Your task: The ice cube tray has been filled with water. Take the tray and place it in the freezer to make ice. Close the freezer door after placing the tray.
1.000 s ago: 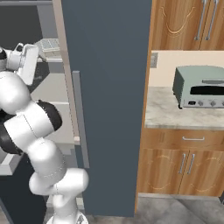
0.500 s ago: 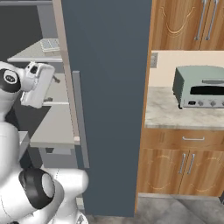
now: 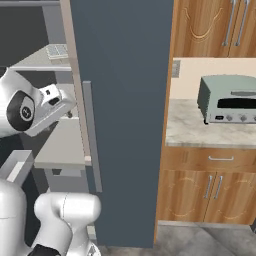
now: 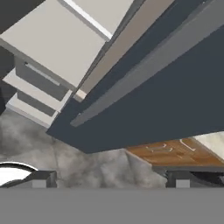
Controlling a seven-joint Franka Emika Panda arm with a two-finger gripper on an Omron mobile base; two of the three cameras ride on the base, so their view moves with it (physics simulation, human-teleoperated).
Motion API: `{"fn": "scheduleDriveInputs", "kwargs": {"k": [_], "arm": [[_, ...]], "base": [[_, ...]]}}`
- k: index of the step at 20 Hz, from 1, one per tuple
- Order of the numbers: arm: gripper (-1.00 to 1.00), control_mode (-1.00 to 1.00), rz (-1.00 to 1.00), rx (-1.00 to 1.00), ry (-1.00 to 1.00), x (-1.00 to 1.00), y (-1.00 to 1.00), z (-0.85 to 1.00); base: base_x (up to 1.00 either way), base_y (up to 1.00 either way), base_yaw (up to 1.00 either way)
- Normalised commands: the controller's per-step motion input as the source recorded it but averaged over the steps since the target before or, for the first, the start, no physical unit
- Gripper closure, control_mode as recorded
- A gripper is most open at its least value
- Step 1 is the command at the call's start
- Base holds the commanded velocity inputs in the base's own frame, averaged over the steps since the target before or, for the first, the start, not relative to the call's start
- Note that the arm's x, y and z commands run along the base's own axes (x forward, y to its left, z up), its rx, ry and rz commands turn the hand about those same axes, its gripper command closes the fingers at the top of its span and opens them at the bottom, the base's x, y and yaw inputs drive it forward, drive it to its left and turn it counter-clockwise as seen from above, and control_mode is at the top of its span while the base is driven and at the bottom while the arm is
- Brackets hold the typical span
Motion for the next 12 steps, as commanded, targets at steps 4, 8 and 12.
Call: {"fn": "scheduleDriveInputs", "kwargs": {"k": [4, 8, 12], "arm": [[-1.00, -1.00, -0.23, 0.63, 0.11, -0.17, 0.00, -0.02], [-1.00, -1.00, -0.22, 0.43, 0.08, -0.09, 0.00, -0.18], [-1.00, -1.00, -0.19, 0.11, 0.09, 0.00, 0.00, -0.37]], "base": [[0.00, 0.00, 0.00], [0.00, 0.00, 0.00], [0.00, 0.00, 0.00]]}}
